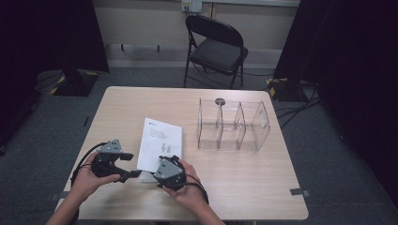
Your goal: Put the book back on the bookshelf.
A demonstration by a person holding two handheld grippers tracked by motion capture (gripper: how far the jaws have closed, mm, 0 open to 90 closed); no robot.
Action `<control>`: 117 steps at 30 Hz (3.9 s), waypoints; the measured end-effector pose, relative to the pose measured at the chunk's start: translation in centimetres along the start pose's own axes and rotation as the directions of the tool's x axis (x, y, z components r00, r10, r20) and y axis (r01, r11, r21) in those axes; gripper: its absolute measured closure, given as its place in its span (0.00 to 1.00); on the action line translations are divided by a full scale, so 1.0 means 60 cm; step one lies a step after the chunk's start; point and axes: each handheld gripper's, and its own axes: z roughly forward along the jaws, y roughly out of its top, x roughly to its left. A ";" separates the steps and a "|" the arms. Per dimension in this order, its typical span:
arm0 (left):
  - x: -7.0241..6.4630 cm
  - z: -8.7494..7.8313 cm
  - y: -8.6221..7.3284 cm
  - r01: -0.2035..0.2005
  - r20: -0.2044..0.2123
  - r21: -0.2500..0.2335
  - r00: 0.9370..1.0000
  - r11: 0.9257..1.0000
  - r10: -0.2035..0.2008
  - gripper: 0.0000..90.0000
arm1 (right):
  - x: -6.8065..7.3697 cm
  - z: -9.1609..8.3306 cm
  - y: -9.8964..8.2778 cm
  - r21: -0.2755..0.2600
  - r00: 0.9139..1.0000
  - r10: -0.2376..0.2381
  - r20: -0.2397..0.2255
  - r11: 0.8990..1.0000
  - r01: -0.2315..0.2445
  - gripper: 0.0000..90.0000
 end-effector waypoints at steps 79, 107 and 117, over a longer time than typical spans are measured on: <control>0.049 0.066 0.057 0.362 0.029 0.047 0.931 0.931 -0.364 0.14 | 0.013 -0.001 -0.002 -0.011 0.999 -0.034 0.033 0.999 0.035 0.51; 0.051 0.063 0.059 0.443 0.010 0.052 0.896 0.895 -0.444 0.24 | 0.019 0.000 -0.004 -0.016 0.997 -0.061 0.045 0.998 0.062 0.52; 0.041 0.052 0.073 0.464 -0.077 0.043 0.884 0.885 -0.460 0.52 | 0.023 0.004 -0.006 -0.010 0.996 -0.087 0.036 0.996 0.088 0.52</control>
